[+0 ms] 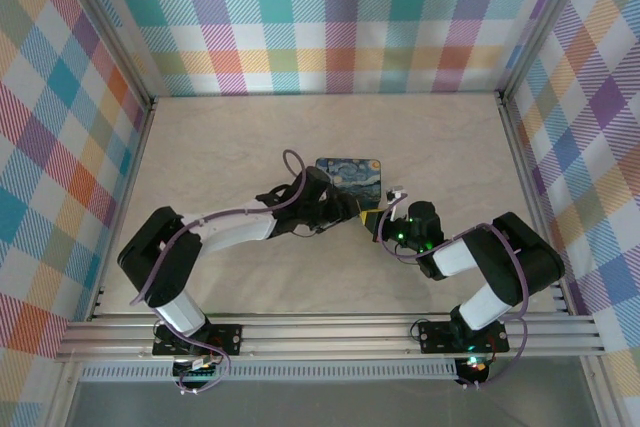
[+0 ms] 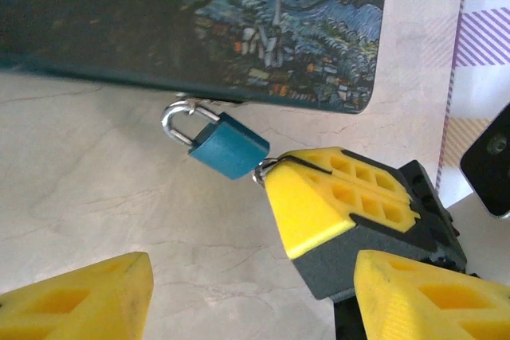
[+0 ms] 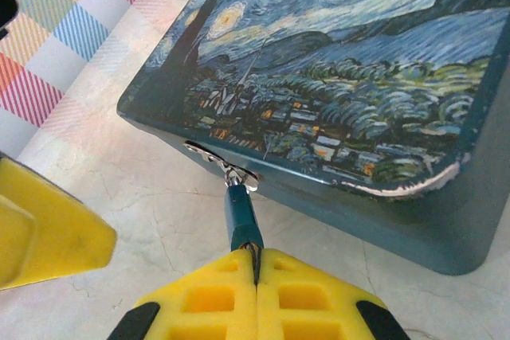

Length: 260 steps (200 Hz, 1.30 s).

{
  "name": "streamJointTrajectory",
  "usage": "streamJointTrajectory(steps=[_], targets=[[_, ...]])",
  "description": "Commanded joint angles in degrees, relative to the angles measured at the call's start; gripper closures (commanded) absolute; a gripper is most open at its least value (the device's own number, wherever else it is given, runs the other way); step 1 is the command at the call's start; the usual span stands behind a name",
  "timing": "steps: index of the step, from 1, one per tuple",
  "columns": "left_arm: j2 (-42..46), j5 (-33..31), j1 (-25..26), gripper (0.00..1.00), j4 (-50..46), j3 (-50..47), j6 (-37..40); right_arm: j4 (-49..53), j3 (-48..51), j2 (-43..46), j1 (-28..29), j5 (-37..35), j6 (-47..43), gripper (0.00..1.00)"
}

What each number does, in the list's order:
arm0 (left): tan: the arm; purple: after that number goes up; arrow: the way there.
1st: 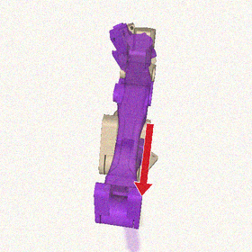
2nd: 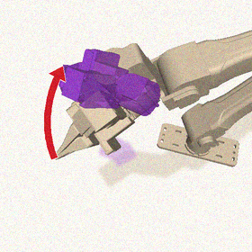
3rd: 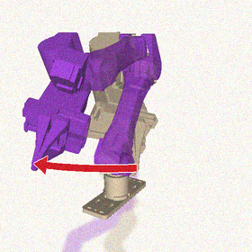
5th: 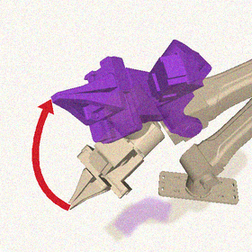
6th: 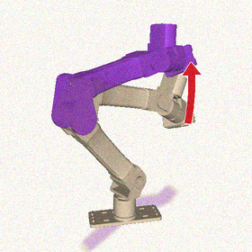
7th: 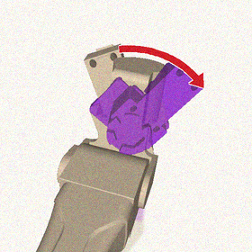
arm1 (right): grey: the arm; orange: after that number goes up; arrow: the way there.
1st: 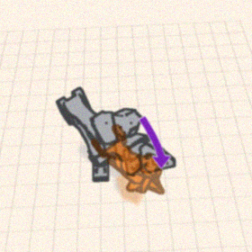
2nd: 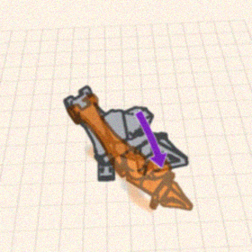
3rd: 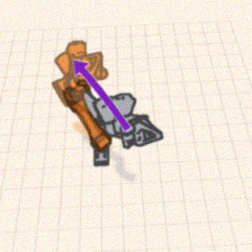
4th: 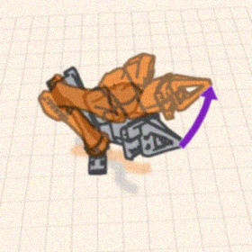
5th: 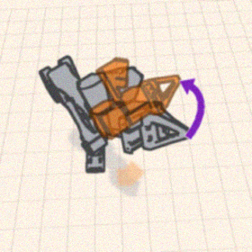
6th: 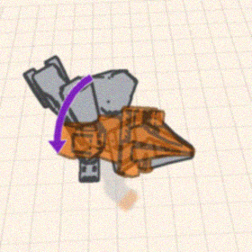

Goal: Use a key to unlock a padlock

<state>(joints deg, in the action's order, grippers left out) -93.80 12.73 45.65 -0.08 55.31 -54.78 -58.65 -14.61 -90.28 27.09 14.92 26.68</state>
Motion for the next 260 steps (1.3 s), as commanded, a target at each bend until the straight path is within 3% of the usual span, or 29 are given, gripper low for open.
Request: streamJointTrajectory(steps=[1, 36, 108, 196, 260], targets=[[3.20, -3.10, -0.55, 0.35, 4.89, -4.03, -4.17, 1.52, 0.11, -0.11, 0.93, 1.11, 2.82, 1.00], [5.85, -6.36, -0.55, 0.41, 17.28, -12.30, -11.30, 3.38, 0.59, 0.89, 3.11, -1.02, 6.13, 1.00], [5.02, -9.12, -0.36, 0.41, 35.54, -21.09, -17.92, 7.40, 0.15, 1.31, 5.59, -3.56, 21.00, 1.00], [-1.28, -7.98, 0.79, 0.45, 42.73, -21.75, -20.97, 13.92, -2.83, 4.82, 7.10, -4.28, 29.02, 1.00], [-6.85, -6.54, 1.52, 0.49, 47.23, -20.62, -23.43, 17.33, -4.02, 6.52, 7.10, -4.55, 29.53, 1.00]])
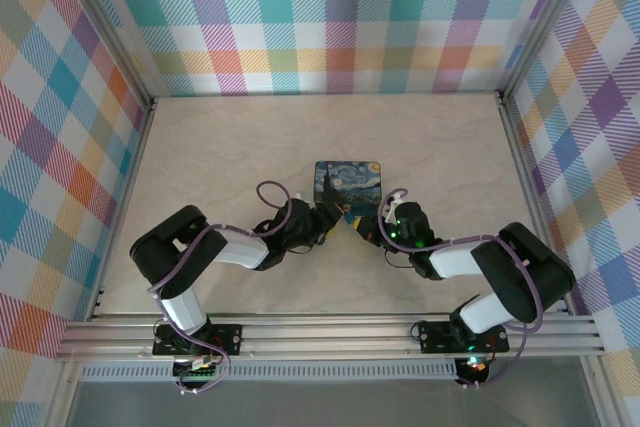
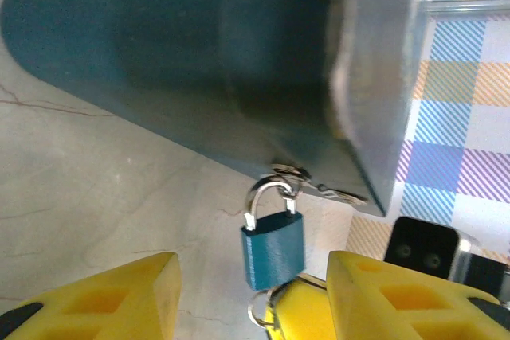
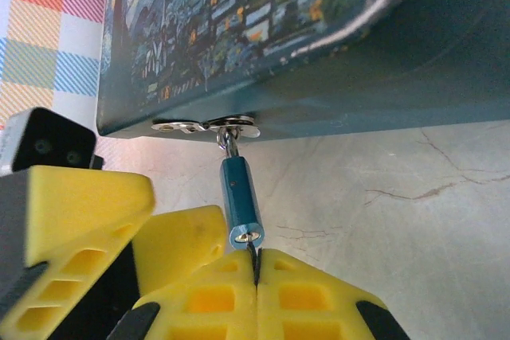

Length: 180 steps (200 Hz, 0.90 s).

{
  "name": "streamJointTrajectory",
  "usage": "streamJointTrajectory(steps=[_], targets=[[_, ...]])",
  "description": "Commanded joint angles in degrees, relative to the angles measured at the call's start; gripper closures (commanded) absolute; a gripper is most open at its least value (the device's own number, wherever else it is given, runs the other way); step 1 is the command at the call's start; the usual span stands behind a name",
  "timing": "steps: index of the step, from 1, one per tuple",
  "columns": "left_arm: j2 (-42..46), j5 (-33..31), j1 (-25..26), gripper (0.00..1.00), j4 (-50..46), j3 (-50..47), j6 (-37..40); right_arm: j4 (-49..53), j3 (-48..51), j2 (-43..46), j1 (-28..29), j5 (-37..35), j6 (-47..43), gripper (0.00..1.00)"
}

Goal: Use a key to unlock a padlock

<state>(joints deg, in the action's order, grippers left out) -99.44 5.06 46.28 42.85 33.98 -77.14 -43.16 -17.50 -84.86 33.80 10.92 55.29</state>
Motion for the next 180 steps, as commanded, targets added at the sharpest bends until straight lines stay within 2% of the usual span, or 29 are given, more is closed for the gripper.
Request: streamJointTrajectory(steps=[1, 114, 143, 180], targets=[[-1.25, 1.15, 0.86, 0.49, 4.32, 0.77, -1.08, 1.84, -1.13, 1.10, 0.39, -0.55, 0.94, 1.00], [-7.98, 2.15, 1.49, 0.53, 9.27, 5.26, -3.45, 0.71, -1.66, -1.43, 0.39, 0.76, 1.52, 1.00], [-9.75, 1.99, 1.54, 0.58, 11.41, 5.53, -4.80, 0.27, -1.75, -1.80, 0.39, 0.99, 1.93, 1.00], [-10.71, 1.45, 1.55, 0.70, 12.44, 5.22, -5.39, 0.62, -1.66, -1.30, 0.38, 0.95, 2.28, 1.00]])
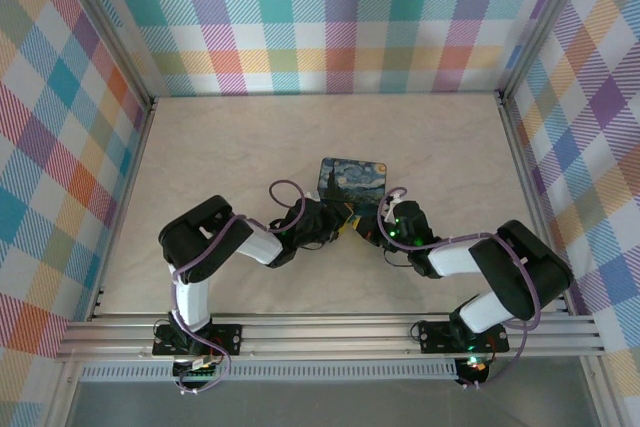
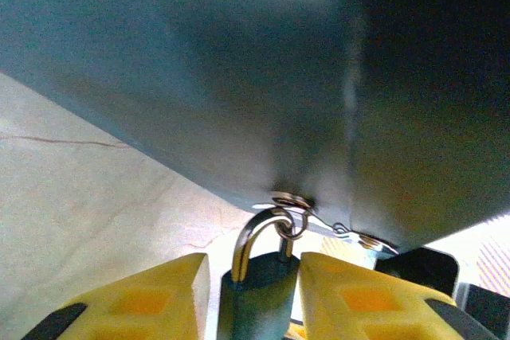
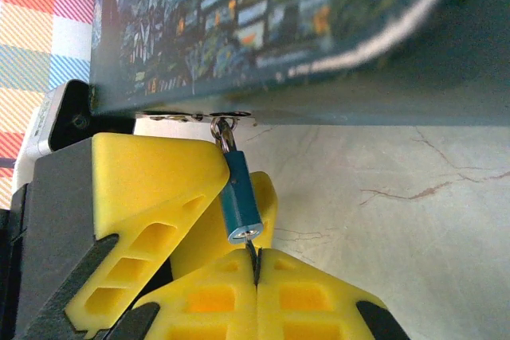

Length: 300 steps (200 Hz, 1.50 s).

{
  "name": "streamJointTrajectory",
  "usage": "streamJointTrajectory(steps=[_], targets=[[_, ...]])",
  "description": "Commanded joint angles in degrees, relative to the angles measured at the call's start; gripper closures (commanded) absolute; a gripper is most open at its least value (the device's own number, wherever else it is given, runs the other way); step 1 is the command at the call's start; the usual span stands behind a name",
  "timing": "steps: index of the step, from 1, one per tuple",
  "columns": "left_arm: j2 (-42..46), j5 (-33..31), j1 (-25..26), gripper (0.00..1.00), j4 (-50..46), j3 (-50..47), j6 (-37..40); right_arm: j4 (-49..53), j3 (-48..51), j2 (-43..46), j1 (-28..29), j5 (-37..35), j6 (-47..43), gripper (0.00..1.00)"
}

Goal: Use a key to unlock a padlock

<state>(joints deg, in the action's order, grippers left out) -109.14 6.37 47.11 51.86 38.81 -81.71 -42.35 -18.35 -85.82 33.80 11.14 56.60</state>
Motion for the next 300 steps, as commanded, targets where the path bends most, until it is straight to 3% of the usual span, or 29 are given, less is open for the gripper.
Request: streamJointTrajectory(steps=[1, 38, 77, 135, 172, 205, 246, 279, 300], targets=[[-1.00, 0.13, 0.76, 0.71, 3.43, 0.39, -0.82, -0.19, -0.77, -0.28, 0.34, 0.77, 1.01, 1.00], [-0.90, -0.20, 0.70, 0.81, 3.17, 0.08, -0.82, 1.30, -0.72, 1.71, 0.38, 0.42, 0.98, 0.98], [0.49, -0.68, 0.74, 0.86, 0.88, -0.06, -0.31, 9.15, -0.37, 7.15, 0.39, -2.09, -1.83, 0.78], [1.99, -0.48, 0.71, 0.92, -1.03, 0.26, -0.54, 24.22, -1.28, 18.77, 0.30, -7.73, -11.00, 0.59], [3.26, -0.48, 0.71, 0.92, -4.18, 0.21, -2.83, 33.24, -4.80, 28.15, 0.30, -12.38, -21.80, 0.33], [4.94, -0.84, 0.71, 0.93, -6.88, -0.04, -3.89, 33.14, -5.54, 34.48, 0.30, -16.00, -29.26, 0.00], [6.00, 0.19, 0.77, 0.93, -8.43, 0.39, -4.41, 23.63, -0.48, 40.14, 0.30, -14.73, -40.57, 0.00], [7.13, 0.46, 0.77, 0.93, -8.93, 0.14, -5.03, 33.88, -4.33, 42.83, 0.54, -6.34, -54.77, 0.00], [8.24, 0.25, 0.77, 0.93, -10.04, 0.22, -5.07, 35.63, -4.05, 43.62, 3.45, -8.55, -64.34, 0.00]])
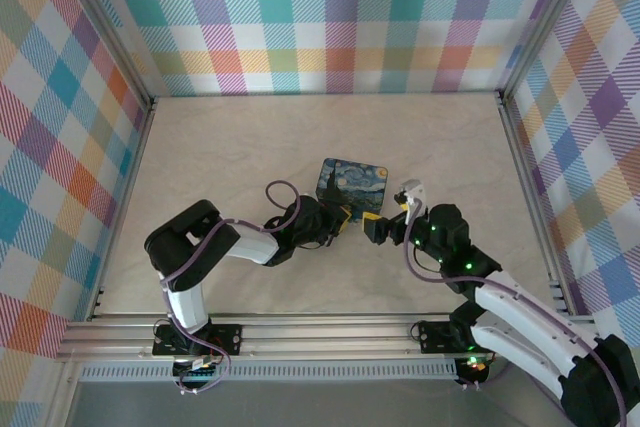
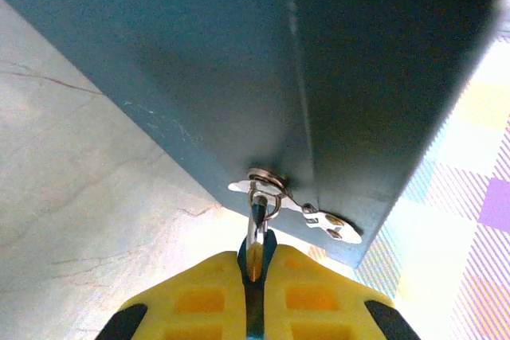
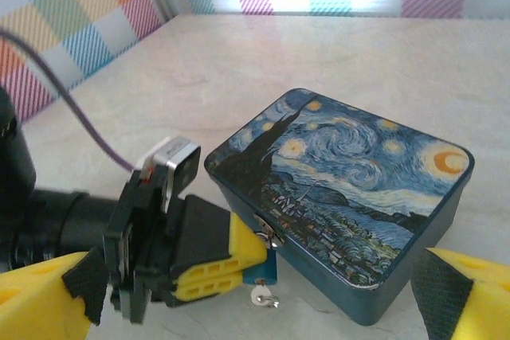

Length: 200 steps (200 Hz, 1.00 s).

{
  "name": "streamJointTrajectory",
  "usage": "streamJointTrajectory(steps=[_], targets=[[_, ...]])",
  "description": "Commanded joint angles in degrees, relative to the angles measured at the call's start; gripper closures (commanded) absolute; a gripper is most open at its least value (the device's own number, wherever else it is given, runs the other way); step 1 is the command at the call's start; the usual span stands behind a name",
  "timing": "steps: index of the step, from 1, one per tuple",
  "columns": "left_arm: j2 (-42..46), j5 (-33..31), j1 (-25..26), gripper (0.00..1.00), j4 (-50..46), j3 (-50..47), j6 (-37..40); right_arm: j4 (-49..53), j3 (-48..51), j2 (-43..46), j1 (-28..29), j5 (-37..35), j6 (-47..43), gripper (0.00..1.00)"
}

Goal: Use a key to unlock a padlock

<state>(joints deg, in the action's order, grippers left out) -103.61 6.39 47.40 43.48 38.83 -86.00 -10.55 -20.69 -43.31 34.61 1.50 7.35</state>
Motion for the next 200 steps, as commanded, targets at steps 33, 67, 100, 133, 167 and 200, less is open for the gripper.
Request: streamJointTrajectory(steps=[33, 67, 100, 133, 167, 200], targets=[[4.27, -0.25, 0.42, 0.93, -3.16, 0.10, -0.46, 1.94, 1.14, 0.47, 9.48, -4.40, -29.63, 0.00], [5.00, -0.09, 0.43, 0.93, -3.95, 0.37, -0.43, 0.23, 2.45, -4.32, 14.52, -11.06, -39.37, 0.00], [5.60, -0.04, 0.46, 0.93, -4.63, 0.72, -0.22, -1.10, 2.58, -9.50, 16.14, -14.91, -42.66, 0.00], [5.88, -0.09, 0.45, 0.93, -5.43, 1.07, -0.05, -3.29, 2.35, -14.25, 16.54, -15.55, -44.09, 0.00], [5.91, -0.04, 0.43, 0.93, -5.48, 1.12, -0.14, -5.61, 1.23, -19.70, 16.59, -15.02, -43.30, 0.09], [6.14, -0.13, 0.48, 0.93, -5.83, 1.16, -0.04, -9.25, 0.38, -24.87, 16.50, -16.43, -42.58, 0.23]])
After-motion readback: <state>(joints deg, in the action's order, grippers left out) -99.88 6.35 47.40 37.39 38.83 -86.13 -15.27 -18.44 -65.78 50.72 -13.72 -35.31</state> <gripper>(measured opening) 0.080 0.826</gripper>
